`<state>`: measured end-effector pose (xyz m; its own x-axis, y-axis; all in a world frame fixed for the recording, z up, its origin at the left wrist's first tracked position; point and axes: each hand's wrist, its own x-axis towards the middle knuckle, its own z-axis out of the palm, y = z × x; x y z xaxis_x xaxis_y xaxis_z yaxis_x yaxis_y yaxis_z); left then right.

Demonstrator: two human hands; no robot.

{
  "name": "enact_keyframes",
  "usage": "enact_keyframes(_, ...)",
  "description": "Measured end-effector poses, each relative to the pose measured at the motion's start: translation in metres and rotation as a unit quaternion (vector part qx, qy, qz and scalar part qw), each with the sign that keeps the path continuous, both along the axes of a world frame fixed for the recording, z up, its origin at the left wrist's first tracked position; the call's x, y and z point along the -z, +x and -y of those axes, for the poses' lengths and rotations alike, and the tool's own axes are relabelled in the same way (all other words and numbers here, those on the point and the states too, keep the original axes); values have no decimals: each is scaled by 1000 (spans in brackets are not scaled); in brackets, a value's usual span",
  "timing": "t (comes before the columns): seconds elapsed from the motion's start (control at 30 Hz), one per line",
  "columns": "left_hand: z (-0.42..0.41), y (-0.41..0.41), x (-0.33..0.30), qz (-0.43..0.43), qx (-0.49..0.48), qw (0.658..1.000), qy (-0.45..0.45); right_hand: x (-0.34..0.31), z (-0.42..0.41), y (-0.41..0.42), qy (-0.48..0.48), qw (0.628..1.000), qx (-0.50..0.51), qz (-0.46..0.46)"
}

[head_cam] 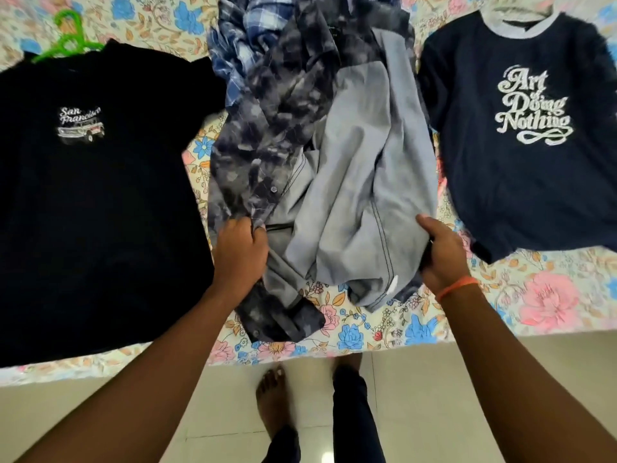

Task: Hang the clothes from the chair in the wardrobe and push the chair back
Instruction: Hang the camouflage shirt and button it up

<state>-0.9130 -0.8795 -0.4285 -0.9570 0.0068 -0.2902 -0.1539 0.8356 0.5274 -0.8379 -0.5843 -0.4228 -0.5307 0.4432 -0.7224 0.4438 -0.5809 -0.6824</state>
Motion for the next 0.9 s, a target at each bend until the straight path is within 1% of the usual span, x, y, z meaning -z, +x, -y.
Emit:
enact_keyframes(0.07,0,9,-27,12,-24,996,88,-23,-3,14,-29,998,15,-57)
enact_keyframes(0.1,-1,13,-43,22,-32,992,123,-38,-4,21,-23,997,9,-71)
enact_keyframes(0.17,-4,22,-75,17,-8,986,167,-64,-7,34,-10,995,-21,-93)
enact_keyframes(0.23,-8,30,-101,0,25,981,190,-80,-6,43,-43,990,-33,-133)
enact_keyframes(0.3,-13,40,-112,-1,54,982,180,-83,4,47,-74,985,-59,-141)
enact_keyframes(0.33,-17,48,-109,9,74,986,149,-77,10,49,-37,986,-105,-123)
enact_keyframes(0.37,-20,57,-101,20,102,990,92,-64,15,53,61,977,-187,-85)
enact_keyframes(0.4,-23,69,-88,29,134,990,19,-47,20,59,186,938,-289,-46)
enact_keyframes(0.43,-25,83,-73,42,161,984,-56,-28,25,67,288,878,-382,-16)
enact_keyframes(0.47,-26,98,-59,71,170,977,-111,-9,32,77,353,820,-451,-4)
enact_keyframes(0.5,-28,112,-48,109,168,970,-137,6,38,87,397,779,-485,8)
enact_keyframes(0.53,-29,124,-40,141,155,967,-141,16,46,96,425,768,-478,16)
enact_keyframes(0.57,-31,133,-34,163,138,967,-137,21,52,102,454,772,-445,15)
enact_keyframes(0.63,-35,141,-30,170,90,975,-111,19,59,109,494,788,-367,0)
enact_keyframes(0.7,-42,141,-32,156,54,982,-88,6,64,113,493,807,-324,-9)
enact_keyframes(0.77,-55,137,-40,150,36,987,-47,-11,65,115,434,856,-280,-19)
enact_keyframes(0.8,-63,134,-46,148,33,988,-14,-19,63,114,391,883,-261,-6)
enact_keyframes(0.83,-71,133,-51,149,35,988,18,-23,58,111,359,897,-256,15)
enact_keyframes(0.9,-83,135,-57,141,51,987,52,-24,43,109,352,891,-275,77)
